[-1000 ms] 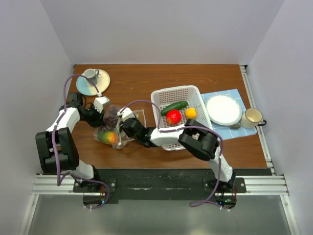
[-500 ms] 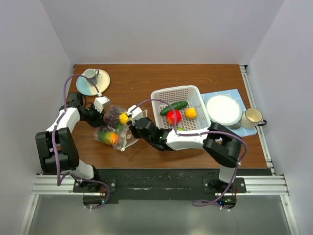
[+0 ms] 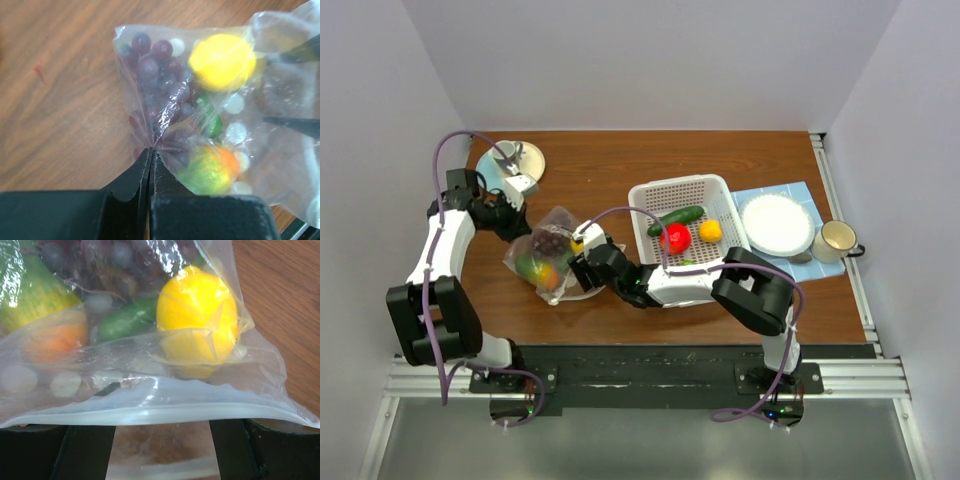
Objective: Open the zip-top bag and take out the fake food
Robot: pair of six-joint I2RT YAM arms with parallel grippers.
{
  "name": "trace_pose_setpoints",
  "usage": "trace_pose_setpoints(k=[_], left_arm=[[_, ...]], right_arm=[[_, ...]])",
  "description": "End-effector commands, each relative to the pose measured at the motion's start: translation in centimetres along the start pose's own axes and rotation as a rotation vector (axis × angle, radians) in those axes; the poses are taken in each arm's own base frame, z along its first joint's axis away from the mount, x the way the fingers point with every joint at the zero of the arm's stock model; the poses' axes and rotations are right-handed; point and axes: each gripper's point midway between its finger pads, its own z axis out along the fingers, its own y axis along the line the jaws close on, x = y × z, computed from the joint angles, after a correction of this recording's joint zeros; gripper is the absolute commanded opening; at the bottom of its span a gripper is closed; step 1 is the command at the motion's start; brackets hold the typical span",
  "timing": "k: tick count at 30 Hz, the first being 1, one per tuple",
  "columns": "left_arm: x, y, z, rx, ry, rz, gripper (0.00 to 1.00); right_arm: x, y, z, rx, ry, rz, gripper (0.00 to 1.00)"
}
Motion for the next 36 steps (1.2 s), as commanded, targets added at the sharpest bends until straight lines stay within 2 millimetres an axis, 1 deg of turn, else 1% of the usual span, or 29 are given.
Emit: trace_pose_setpoints(k=[1,2,4,6,7,8,9,10,11,12,13,14,15,17,18,20,21,22,23,24,25,26,27,28,30,31,33,36], left_arm=[[-2.4,-1.0,-1.5,0.016,-0.060,0.013,0.00],[-2.7,-1.2,-1.7,0.024,-0.068,0.013,0.00],[-3.9,-1.8,-2.7,0.043,-0.085,0.014,0.00],[-6.2,-2.7,-4.1,0.055,-0.130,0.034,0.00],[-7.1,-3.0,-4.6,0.056,-0.144,0.045,0.00],[-8.0,-3.9,-4.9,0.070,-0.152,0.061,0.00],[-9.2,-4.6,-5.7,0.077,-0.162,0.078,0.00],[-9.9,-5.2,-6.0,0.084,-0.167,0.092,0.00],[-10.7,-6.4,-6.2,0.099,-0.173,0.114,0.00],[-11.4,-6.9,-6.5,0.101,-0.182,0.128,0.00],[-11.7,-7.4,-6.5,0.105,-0.185,0.127,0.00],[-12.1,-7.9,-6.5,0.099,-0.192,0.152,0.00],[-11.6,-7.9,-6.1,0.100,-0.181,0.148,0.00],[-10.8,-7.3,-5.2,0.076,-0.160,0.142,0.00],[-9.4,-7.1,-4.2,0.079,-0.126,0.122,0.00],[-7.7,-6.2,-3.0,0.060,-0.077,0.116,0.00],[-6.4,-6.0,-2.2,0.056,-0.050,0.102,0.00],[-5.5,-5.0,-2.0,0.012,-0.027,0.087,0.00],[-5.5,-3.8,-1.7,-0.027,-0.043,0.094,0.00],[-4.6,-3.1,-1.4,-0.042,-0.036,0.074,0.09],[-3.9,-1.4,-1.7,-0.079,-0.039,0.033,0.19],[-3.5,-0.3,-1.7,-0.097,-0.045,0.018,0.28],[-3.2,0.6,-2.0,-0.110,-0.047,-0.005,0.46],[-2.2,1.8,-2.0,-0.115,-0.032,-0.034,0.56],[-1.2,2.4,-1.9,-0.114,-0.009,-0.052,0.71],[-0.6,2.9,-2.0,-0.122,-0.003,-0.061,0.75],[0.2,3.1,-1.7,-0.128,0.003,-0.068,0.76],[1.7,2.8,-0.8,-0.105,0.021,-0.077,0.76]], right_arm=[[-1.6,0.7,0.0,-0.019,-0.050,0.051,0.72],[-1.7,0.6,-0.1,-0.018,-0.054,0.052,0.73],[-1.5,0.5,-0.1,-0.012,-0.058,0.058,0.80],[-1.5,0.1,-0.1,0.006,-0.068,0.065,0.87],[-1.8,0.1,-0.1,0.010,-0.082,0.074,0.89],[-2.0,0.1,-0.2,0.009,-0.093,0.080,0.91],[-2.0,0.1,-0.3,0.004,-0.096,0.080,0.93],[-2.4,0.2,-0.4,-0.001,-0.108,0.086,0.94],[-2.4,0.2,-0.4,-0.003,-0.110,0.086,0.94],[-2.6,0.1,-0.5,-0.001,-0.115,0.089,0.96],[-2.6,0.2,-0.6,-0.003,-0.119,0.093,0.99],[-2.8,0.2,-0.7,-0.006,-0.124,0.096,0.99],[-2.7,0.1,-0.6,-0.004,-0.125,0.095,0.98],[-2.7,0.1,-0.6,-0.003,-0.122,0.093,0.99],[-2.6,0.1,-0.7,-0.002,-0.119,0.087,0.99],[-2.9,0.0,-0.9,0.001,-0.124,0.086,0.99],[-2.8,-0.1,-0.9,0.005,-0.124,0.086,0.99],[-2.9,-0.1,-1.0,0.004,-0.127,0.085,0.99],[-3.0,-0.1,-1.0,0.003,-0.126,0.084,0.99],[-3.0,-0.1,-1.0,0.002,-0.127,0.086,0.99],[-3.1,0.0,-1.1,0.000,-0.129,0.086,0.99],[-2.9,0.0,-1.1,-0.004,-0.126,0.085,0.99],[-2.8,0.0,-1.2,-0.003,-0.123,0.083,0.98],[-2.6,-0.1,-1.2,0.000,-0.120,0.081,0.99],[-2.6,-0.2,-1.3,0.001,-0.120,0.081,0.99],[-2.4,-0.2,-1.3,-0.001,-0.117,0.080,0.99],[-2.5,-0.2,-1.3,-0.002,-0.118,0.081,0.99],[-2.5,-0.1,-1.3,-0.005,-0.117,0.084,0.99]])
